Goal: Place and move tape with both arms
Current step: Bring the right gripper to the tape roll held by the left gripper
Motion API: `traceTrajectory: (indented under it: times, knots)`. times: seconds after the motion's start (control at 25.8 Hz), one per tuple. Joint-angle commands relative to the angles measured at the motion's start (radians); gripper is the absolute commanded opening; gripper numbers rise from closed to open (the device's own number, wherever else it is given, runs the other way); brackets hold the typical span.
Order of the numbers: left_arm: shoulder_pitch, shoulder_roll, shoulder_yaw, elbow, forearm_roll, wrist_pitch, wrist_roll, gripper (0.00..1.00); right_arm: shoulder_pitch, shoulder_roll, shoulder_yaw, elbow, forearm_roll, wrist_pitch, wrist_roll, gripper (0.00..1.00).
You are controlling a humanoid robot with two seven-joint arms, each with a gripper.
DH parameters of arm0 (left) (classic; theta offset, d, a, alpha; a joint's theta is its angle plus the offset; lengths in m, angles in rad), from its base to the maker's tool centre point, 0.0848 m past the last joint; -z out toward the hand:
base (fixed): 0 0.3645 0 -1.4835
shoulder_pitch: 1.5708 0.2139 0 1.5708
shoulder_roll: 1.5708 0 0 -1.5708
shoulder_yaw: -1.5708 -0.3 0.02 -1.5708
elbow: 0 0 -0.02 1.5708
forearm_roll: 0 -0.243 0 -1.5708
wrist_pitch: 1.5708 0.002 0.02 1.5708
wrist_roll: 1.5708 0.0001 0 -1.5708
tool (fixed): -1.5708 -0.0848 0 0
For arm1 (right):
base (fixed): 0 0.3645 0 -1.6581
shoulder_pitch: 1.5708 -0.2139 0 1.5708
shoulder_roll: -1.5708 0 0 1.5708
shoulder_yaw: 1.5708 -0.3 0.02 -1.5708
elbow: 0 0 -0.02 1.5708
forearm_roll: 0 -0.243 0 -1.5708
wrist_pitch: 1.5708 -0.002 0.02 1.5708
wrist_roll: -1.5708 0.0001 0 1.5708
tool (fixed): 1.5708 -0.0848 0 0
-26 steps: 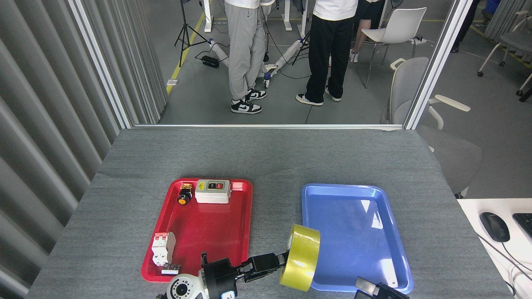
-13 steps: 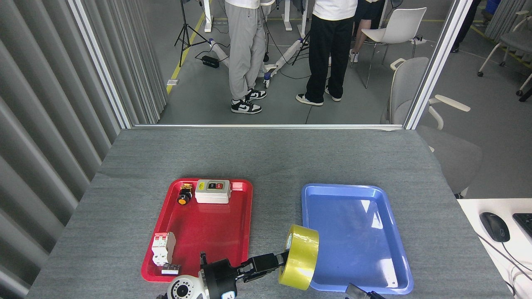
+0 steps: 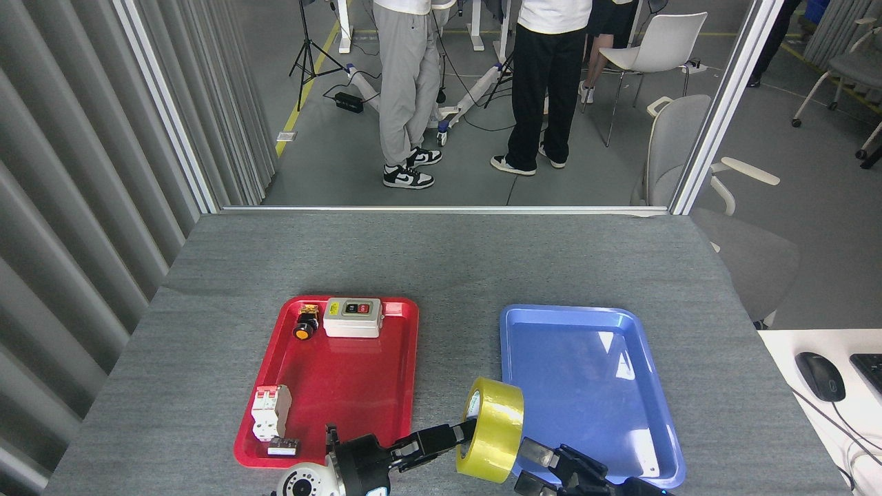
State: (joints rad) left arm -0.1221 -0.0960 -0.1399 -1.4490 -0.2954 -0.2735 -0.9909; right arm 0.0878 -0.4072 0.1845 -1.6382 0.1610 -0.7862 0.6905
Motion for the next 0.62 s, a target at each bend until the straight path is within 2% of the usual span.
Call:
traceTrajectory:
  times: [0.0,0.31,0.46,0.58]
  knots:
    - [0.001,-0.001,0.000,-0.001,-0.002,0.000,0.000,0.01,-0.034,0.002,0.015,0.001,0.003,0.001,0.000,1.00]
    - [0.001,0.001,0.002,0.002,-0.002,0.000,0.003,0.02,-0.083,0.002,0.013,0.026,0.011,0.001,0.000,0.98]
    - [0.001,0.002,0.005,0.002,-0.002,0.000,0.005,0.02,-0.085,0.010,0.013,0.026,0.061,0.001,0.000,0.90]
    - [0.001,0.002,0.008,0.002,-0.004,-0.001,0.006,0.02,-0.083,0.010,0.013,0.028,0.064,0.001,0.000,0.78]
